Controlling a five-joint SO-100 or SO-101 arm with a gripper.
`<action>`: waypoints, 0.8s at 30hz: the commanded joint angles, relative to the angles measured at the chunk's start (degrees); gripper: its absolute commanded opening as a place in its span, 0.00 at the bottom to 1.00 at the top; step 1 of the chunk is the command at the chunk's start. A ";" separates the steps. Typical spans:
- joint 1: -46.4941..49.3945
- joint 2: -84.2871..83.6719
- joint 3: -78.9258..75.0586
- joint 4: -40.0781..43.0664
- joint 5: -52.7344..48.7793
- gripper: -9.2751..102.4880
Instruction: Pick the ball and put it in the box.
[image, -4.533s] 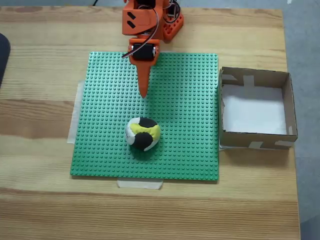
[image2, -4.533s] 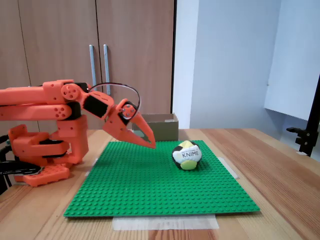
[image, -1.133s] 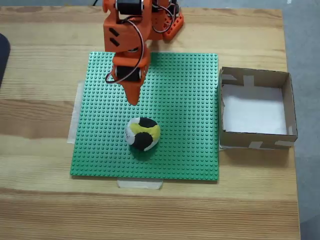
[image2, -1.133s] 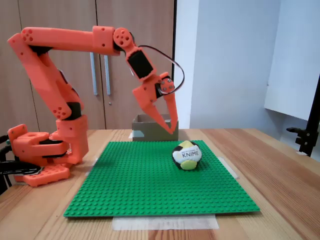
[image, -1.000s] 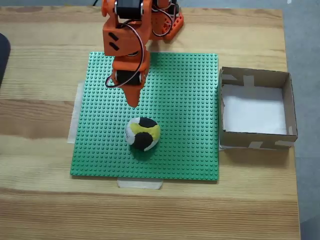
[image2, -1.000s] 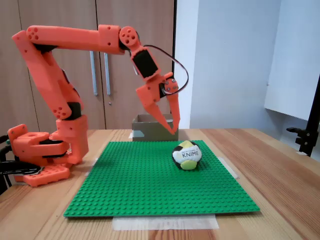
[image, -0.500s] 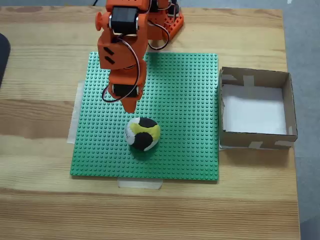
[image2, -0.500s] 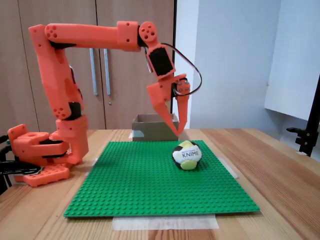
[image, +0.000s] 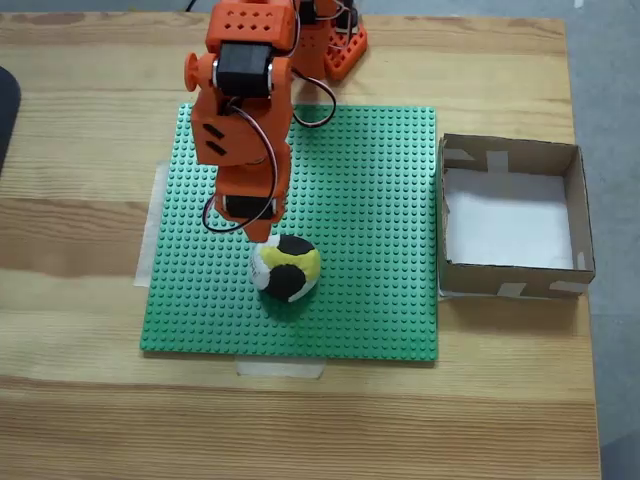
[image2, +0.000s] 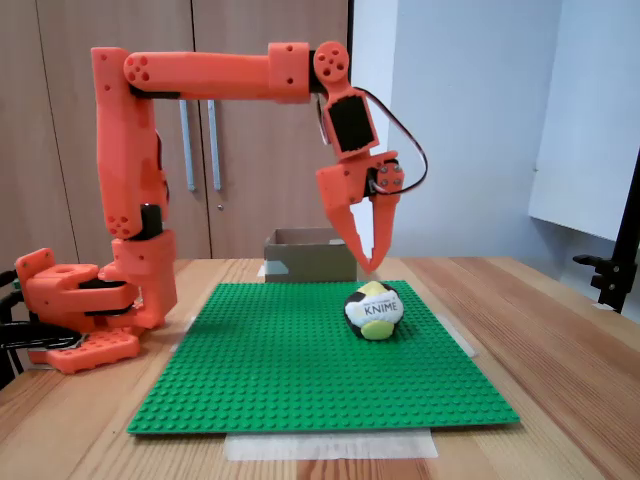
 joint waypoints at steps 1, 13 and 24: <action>-0.97 0.26 -3.34 0.53 0.70 0.12; -2.11 0.18 -2.20 4.57 1.41 0.36; -1.58 0.18 4.48 3.87 1.32 0.44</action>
